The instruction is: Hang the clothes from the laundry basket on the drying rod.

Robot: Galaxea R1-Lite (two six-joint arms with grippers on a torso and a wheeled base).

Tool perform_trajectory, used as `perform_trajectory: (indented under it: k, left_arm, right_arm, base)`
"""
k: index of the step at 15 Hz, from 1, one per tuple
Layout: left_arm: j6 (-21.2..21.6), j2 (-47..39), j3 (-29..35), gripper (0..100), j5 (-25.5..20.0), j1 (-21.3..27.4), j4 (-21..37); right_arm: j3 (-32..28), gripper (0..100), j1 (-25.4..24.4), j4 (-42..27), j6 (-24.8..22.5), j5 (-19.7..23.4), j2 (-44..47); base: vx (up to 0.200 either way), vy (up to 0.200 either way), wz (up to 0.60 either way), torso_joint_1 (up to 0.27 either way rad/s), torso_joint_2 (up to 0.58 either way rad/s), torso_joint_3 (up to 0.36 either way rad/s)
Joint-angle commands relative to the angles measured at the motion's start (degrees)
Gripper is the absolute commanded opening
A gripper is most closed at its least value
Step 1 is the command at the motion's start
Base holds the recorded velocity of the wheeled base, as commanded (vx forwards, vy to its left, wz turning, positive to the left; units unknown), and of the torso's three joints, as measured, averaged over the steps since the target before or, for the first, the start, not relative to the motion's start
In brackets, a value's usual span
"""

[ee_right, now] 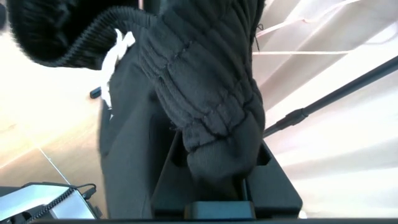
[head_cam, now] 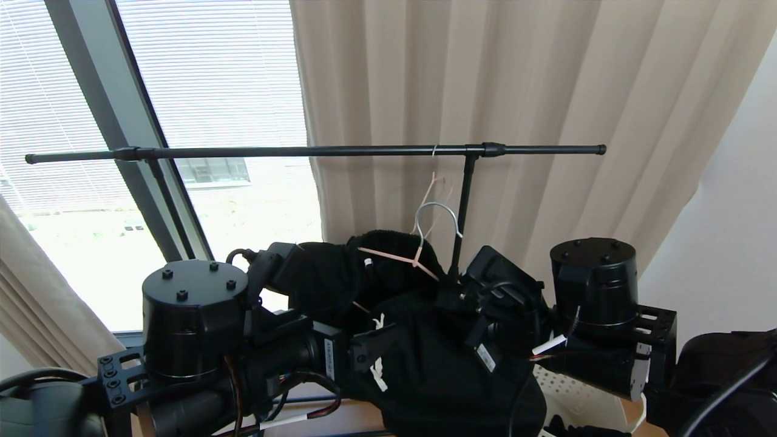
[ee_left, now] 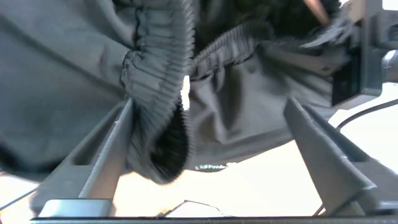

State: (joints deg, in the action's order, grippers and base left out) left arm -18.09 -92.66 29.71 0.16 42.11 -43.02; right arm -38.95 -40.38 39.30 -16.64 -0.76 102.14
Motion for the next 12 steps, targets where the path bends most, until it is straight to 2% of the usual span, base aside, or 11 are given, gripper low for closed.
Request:
perform_trajectory:
  k: [1,3,6,8,10,11,12]
  left_arm:
    - [0.2,2.6,-0.4,100,-0.1,0.1,0.0]
    - [1.7,4.8,-1.1,100,-0.2,0.0,0.0]
    - [3.9,8.2,-1.8,100,-0.3,-0.7,0.1]
    - [9.5,11.8,-2.5,100,-0.8,-5.5,0.5]
    - [17.4,16.0,-0.2,100,-2.8,-14.0,1.7]
    - [20.1,17.8,1.9,100,-6.4,-17.6,6.2]
    - [20.9,18.4,3.2,100,-8.7,-19.1,9.3]
  right_arm:
    - [0.0,0,0.3,0.0,-0.1,0.0,0.3]
    - [0.4,0,0.9,0.5,-0.1,1.4,0.5]
    - [3.1,0,2.8,5.7,-1.3,5.3,1.0]
    - [4.8,0,5.4,7.7,-3.8,10.4,1.6]
    - [6.3,0,8.1,9.4,-8.8,17.0,1.6]
    - [6.3,0,9.1,9.6,-10.9,19.7,1.7]
    - [6.3,0,9.4,9.6,-11.6,20.9,1.8]
  base:
    - [0.000,0.000,0.00,0.000,0.00,0.000]
    - [0.000,0.000,0.00,0.000,0.00,0.000]
    - [0.000,0.000,0.00,0.000,0.00,0.000]
    - [0.000,0.000,0.00,0.000,0.00,0.000]
    - [0.000,0.000,0.00,0.000,0.00,0.000]
    - [0.000,0.000,0.00,0.000,0.00,0.000]
    - [0.000,0.000,0.00,0.000,0.00,0.000]
